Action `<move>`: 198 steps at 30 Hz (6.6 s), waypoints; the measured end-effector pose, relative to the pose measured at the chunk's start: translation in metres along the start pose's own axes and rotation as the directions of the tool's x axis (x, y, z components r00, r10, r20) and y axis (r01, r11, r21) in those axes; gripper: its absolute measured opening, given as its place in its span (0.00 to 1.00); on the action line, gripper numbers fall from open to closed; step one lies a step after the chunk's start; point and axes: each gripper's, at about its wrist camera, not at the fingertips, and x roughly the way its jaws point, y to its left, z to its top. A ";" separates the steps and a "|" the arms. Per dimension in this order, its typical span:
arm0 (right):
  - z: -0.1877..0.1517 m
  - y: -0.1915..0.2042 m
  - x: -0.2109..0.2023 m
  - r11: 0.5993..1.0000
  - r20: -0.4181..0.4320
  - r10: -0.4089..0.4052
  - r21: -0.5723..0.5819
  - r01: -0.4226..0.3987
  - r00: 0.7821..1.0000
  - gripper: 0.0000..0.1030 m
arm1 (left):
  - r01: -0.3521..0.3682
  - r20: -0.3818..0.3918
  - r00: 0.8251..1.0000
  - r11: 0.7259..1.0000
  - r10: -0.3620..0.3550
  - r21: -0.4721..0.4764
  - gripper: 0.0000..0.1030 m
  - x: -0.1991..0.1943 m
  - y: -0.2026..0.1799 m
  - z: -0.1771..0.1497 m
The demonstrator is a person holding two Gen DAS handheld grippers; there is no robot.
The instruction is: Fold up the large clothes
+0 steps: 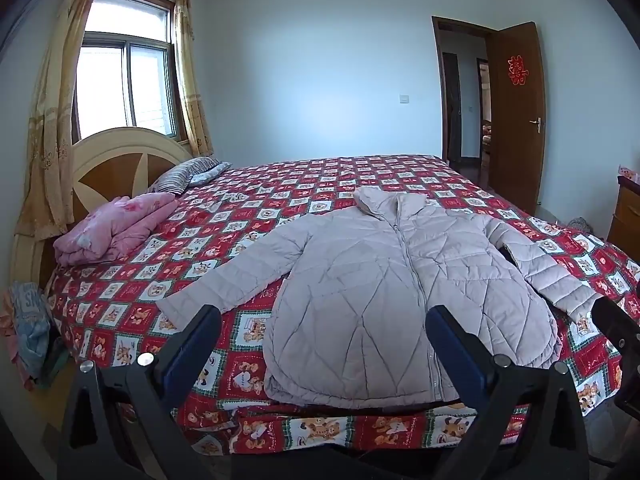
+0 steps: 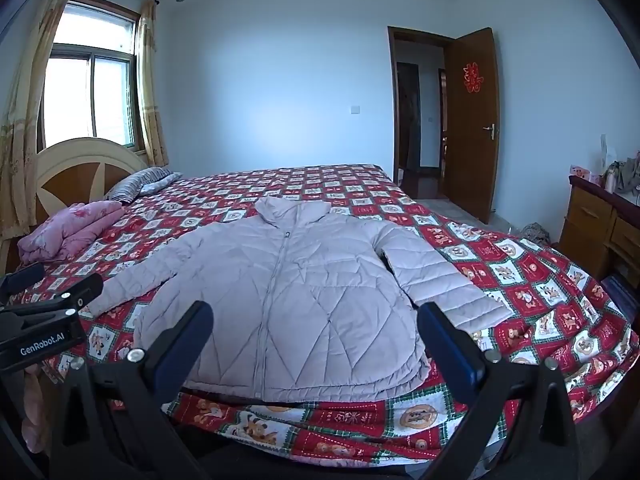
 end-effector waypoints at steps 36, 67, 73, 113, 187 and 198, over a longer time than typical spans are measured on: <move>-0.002 0.002 0.005 1.000 -0.024 0.019 0.010 -0.018 1.000 1.00 | -0.013 -0.001 1.000 1.000 0.013 -0.007 0.99 0.003 0.007 0.002; -0.002 0.005 0.006 1.000 -0.029 0.026 0.015 -0.025 0.999 1.00 | -0.017 -0.001 1.000 1.000 0.017 -0.010 0.99 0.003 0.007 0.002; -0.002 0.005 0.005 1.000 -0.029 0.026 0.014 -0.025 0.999 1.00 | -0.017 -0.003 1.000 1.000 0.017 -0.013 0.99 0.004 0.008 0.002; -0.063 -0.252 0.206 0.838 -0.411 -0.158 0.425 0.342 0.898 0.55 | -0.231 -0.171 0.957 0.972 0.234 0.037 0.99 0.335 0.012 0.015; 0.107 -0.013 0.368 0.993 0.024 0.083 -0.082 -0.081 0.996 0.82 | -0.195 -0.087 0.977 0.980 0.197 0.029 0.99 0.387 0.011 0.108; 0.094 -0.137 0.415 0.982 -0.135 -0.064 0.165 0.086 0.989 0.68 | -0.332 -0.124 0.915 0.891 0.384 0.310 0.99 0.482 -0.070 0.063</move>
